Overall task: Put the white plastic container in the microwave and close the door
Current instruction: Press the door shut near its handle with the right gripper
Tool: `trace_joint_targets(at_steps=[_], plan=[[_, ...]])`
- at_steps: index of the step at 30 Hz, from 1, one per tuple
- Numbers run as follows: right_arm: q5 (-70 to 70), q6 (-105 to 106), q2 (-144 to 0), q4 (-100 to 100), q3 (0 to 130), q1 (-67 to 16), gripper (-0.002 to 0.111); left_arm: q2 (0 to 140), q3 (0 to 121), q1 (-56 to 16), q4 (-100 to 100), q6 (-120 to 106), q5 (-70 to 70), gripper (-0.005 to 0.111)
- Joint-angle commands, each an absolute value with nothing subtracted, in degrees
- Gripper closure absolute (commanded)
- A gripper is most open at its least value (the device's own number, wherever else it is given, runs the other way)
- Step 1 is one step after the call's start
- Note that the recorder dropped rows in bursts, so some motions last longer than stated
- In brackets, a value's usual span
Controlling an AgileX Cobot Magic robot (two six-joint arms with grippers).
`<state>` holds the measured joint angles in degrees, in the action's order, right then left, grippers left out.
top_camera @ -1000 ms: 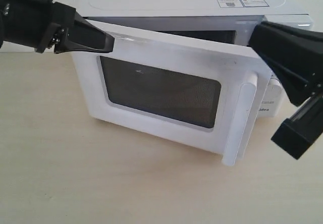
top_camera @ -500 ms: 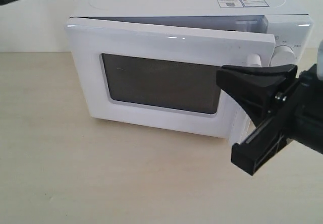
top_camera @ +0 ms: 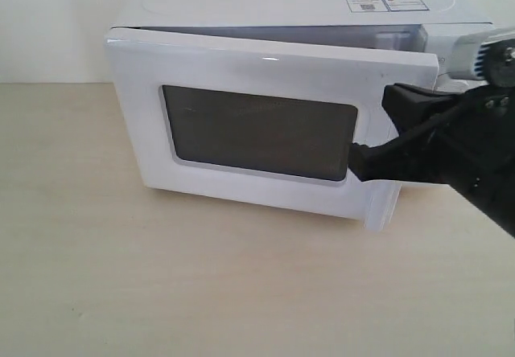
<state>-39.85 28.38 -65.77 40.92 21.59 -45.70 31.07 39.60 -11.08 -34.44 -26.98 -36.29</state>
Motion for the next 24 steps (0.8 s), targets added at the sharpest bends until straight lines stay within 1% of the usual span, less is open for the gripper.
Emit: trace_joint_targets(at_steps=[1, 7, 10, 19, 24], plan=[[-42.83, 26.87, -71.15, 41.06, 24.51, -45.85, 0.108, 22.63, 34.38, -11.27, -25.68, -15.01, -35.95, 0.102], [-43.91, 27.71, -75.97, 41.59, 29.08, -45.73, 0.108, 16.50, 31.60, -11.27, -13.55, -3.41, -40.69, 0.102], [-44.58, 30.27, -78.60, 44.26, 31.44, -45.63, 0.108, 15.06, 31.60, -11.27, -13.04, -3.00, -43.25, 0.102], [-46.95, 36.95, -84.05, 50.06, 36.11, -45.51, 0.108, 13.32, 31.60, -11.27, -13.04, -3.00, -44.16, 0.102], [-45.70, 37.89, -84.08, 50.44, 36.85, -41.40, 0.108, 13.32, 31.60, -11.27, -11.81, -3.00, -44.38, 0.102]])
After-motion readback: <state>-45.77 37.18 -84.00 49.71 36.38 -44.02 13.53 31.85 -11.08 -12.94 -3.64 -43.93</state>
